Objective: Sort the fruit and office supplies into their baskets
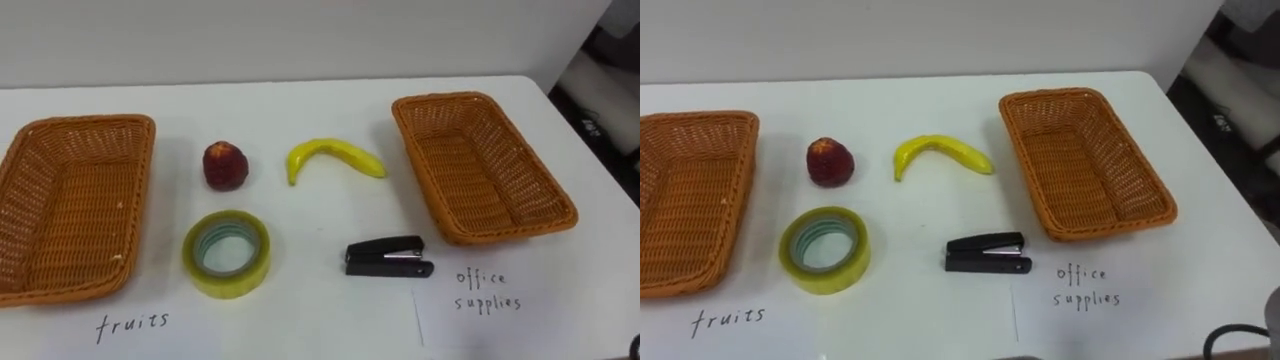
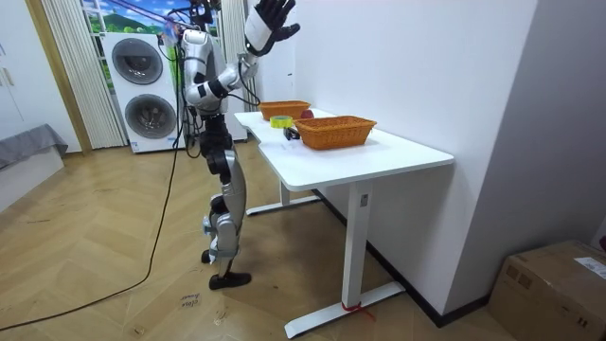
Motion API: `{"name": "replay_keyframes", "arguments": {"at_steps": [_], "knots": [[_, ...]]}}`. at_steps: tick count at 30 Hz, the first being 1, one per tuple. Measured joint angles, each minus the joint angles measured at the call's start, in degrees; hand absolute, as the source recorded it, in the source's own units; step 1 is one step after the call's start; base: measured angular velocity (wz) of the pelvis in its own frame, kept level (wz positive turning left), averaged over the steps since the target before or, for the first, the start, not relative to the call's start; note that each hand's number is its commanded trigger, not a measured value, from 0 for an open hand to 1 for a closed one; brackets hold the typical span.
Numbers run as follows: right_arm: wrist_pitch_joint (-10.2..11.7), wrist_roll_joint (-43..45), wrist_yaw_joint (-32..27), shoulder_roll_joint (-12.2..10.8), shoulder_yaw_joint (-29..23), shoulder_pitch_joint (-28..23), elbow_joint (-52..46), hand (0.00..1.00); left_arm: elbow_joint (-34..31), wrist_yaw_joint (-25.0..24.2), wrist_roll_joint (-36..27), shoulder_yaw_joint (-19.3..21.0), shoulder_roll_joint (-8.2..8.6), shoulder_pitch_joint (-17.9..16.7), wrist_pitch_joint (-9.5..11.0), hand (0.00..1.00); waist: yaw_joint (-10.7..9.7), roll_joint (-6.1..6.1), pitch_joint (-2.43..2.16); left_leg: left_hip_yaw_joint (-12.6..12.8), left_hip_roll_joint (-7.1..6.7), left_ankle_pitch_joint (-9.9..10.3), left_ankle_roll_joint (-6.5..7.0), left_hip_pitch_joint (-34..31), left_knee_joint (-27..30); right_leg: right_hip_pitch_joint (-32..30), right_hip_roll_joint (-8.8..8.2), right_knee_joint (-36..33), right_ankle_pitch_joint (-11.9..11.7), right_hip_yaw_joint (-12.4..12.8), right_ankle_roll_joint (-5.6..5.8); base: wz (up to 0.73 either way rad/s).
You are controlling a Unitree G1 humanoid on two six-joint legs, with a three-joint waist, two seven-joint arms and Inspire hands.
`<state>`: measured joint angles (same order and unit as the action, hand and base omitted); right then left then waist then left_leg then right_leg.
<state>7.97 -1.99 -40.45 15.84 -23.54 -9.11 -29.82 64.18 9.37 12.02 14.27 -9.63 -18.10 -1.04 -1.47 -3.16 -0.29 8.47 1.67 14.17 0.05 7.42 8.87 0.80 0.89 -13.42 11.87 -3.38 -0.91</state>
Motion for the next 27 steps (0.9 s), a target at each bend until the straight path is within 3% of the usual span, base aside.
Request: {"name": "replay_keyframes", "arguments": {"at_steps": [6,10,15,21,27], "knots": [[0.0,0.3,5.5,0.4,4.3,1.4,-0.2,0.00,0.1,-0.1,0.0,-0.1,-0.07,2.2,-0.1,0.00,0.7,-0.28,0.02,-0.6,-0.01,0.0,0.01,-0.8,0.6,0.3,-0.39,0.7,-0.2,-1.6,0.01,0.12],[-0.2,0.3,8.1,2.5,5.9,1.5,-0.2,0.00,0.0,-0.9,0.0,-0.1,-0.50,2.4,-0.1,0.00,1.8,-0.55,0.02,-0.6,-0.02,0.0,0.01,-0.8,0.6,0.5,-0.43,0.6,-0.2,-1.7,0.00,0.01],[-0.6,3.7,11.4,3.0,9.9,2.2,-0.2,0.00,0.0,-0.9,0.0,-1.2,-0.60,2.8,-0.2,0.00,2.1,-1.29,0.17,-1.0,0.00,0.0,0.02,-0.8,0.8,1.2,-0.49,0.8,-0.4,-2.1,0.02,0.04],[-0.6,10.0,16.0,2.9,14.8,2.9,-0.2,0.00,-0.1,-1.2,0.1,-5.6,-1.31,3.0,-0.2,0.00,2.1,-2.23,0.30,-1.1,-0.01,0.0,0.02,-0.9,1.1,1.6,-0.68,0.9,-0.4,-2.8,0.02,0.06],[-0.5,12.1,21.9,3.0,17.9,3.7,-0.2,0.00,-0.7,-1.3,2.6,-8.4,-1.46,4.0,-0.2,0.00,2.7,-2.08,0.31,-1.1,0.06,0.0,0.02,-1.2,1.1,1.3,-0.56,0.7,-0.5,-2.7,-0.04,0.01]]}}
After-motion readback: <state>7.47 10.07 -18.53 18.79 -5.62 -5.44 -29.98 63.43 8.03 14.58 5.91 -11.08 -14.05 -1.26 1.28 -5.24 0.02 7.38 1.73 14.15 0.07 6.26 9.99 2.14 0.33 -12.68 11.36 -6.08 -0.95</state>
